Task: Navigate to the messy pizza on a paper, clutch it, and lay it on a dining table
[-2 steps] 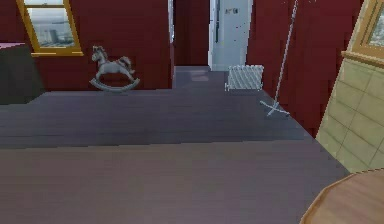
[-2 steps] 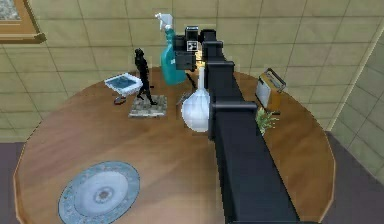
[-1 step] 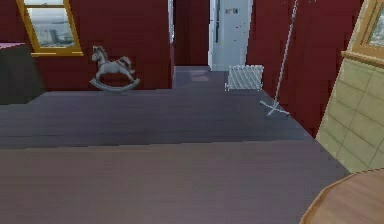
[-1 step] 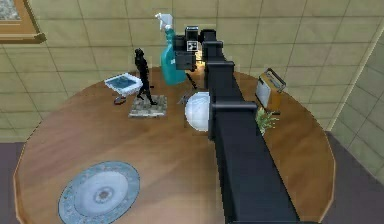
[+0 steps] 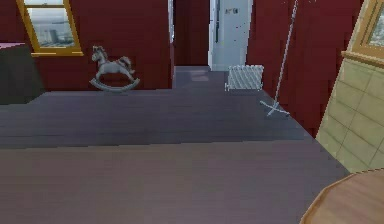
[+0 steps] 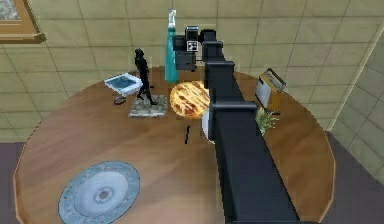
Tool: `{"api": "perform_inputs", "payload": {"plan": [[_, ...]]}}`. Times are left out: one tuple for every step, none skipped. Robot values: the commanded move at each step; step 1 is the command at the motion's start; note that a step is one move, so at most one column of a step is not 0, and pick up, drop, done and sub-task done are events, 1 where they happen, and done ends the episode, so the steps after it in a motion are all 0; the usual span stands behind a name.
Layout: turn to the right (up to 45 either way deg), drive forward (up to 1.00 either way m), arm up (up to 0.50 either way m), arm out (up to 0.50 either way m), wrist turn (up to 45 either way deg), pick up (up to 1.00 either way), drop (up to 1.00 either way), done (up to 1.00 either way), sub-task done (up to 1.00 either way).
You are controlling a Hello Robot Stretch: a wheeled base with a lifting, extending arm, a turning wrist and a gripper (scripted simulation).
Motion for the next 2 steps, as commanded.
{"api": "perform_inputs", "payload": {"plan": [[0.0, 0.0, 0.0, -0.1, 0.0, 0.0, 0.0, 0.0, 0.0], [0.0, 0.0, 0.0, 0.0, 0.0, 0.0, 0.0, 1.0, 0.0]]}}
